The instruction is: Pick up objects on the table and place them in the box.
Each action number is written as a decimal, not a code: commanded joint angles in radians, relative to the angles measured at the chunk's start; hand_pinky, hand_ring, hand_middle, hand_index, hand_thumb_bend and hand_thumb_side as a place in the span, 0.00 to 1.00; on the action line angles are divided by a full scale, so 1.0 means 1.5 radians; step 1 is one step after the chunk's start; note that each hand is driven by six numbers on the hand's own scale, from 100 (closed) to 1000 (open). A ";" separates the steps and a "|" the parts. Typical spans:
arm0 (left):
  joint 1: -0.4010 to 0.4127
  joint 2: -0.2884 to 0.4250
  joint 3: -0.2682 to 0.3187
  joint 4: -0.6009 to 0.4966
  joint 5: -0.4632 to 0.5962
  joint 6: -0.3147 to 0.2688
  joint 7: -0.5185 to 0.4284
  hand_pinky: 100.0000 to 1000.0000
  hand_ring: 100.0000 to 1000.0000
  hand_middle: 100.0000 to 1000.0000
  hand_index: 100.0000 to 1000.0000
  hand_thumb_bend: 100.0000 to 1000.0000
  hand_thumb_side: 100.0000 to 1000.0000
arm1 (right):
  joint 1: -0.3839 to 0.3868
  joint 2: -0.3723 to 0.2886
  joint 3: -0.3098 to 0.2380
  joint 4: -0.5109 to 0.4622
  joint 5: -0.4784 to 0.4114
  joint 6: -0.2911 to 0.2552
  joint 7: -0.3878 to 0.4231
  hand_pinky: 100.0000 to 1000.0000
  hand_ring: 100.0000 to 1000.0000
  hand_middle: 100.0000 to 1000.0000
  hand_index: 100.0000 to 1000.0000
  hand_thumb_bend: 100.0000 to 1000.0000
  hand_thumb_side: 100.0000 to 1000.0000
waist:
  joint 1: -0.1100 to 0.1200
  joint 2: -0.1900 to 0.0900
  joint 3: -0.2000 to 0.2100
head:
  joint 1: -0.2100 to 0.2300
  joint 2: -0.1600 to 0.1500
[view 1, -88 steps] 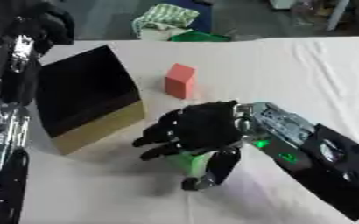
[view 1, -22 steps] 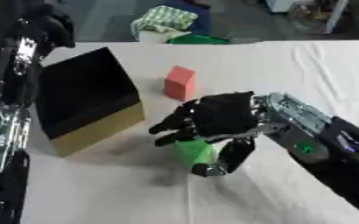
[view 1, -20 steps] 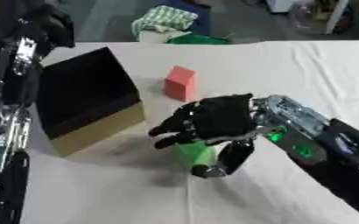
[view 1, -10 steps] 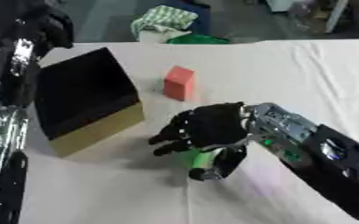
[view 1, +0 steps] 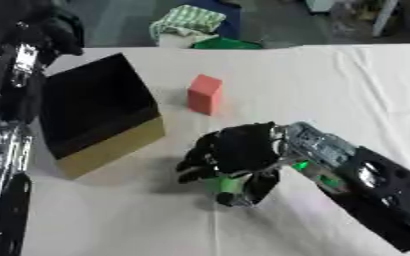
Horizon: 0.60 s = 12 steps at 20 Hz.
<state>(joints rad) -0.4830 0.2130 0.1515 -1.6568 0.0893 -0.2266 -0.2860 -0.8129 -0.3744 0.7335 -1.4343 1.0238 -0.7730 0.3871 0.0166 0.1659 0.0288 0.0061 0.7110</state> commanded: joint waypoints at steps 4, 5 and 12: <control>-0.010 0.016 0.002 -0.011 0.005 -0.001 -0.002 0.67 0.53 0.53 0.87 0.00 0.72 | -0.008 -0.002 -0.007 0.010 0.029 -0.089 0.071 0.82 0.89 0.94 0.99 0.04 0.37 | 0.001 -0.009 0.001 | -0.001 -0.006; -0.010 0.016 0.002 -0.011 0.005 -0.001 -0.002 0.67 0.53 0.53 0.87 0.00 0.72 | -0.007 -0.002 -0.007 0.012 0.033 -0.089 0.069 0.82 0.89 0.94 0.99 0.04 0.37 | 0.001 -0.009 0.001 | -0.001 -0.007; -0.010 0.016 0.002 -0.011 0.006 0.000 -0.002 0.67 0.53 0.53 0.87 0.00 0.72 | -0.009 -0.003 -0.020 0.035 0.063 -0.089 0.048 0.82 0.89 0.93 0.99 0.04 0.37 | 0.001 -0.009 0.001 | -0.002 -0.007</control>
<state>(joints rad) -0.4830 0.2130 0.1515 -1.6572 0.0955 -0.2264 -0.2866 -0.8095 -0.3727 0.7187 -1.3847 1.1043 -0.8007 0.3594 0.0165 0.1659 0.0292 0.0056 0.7107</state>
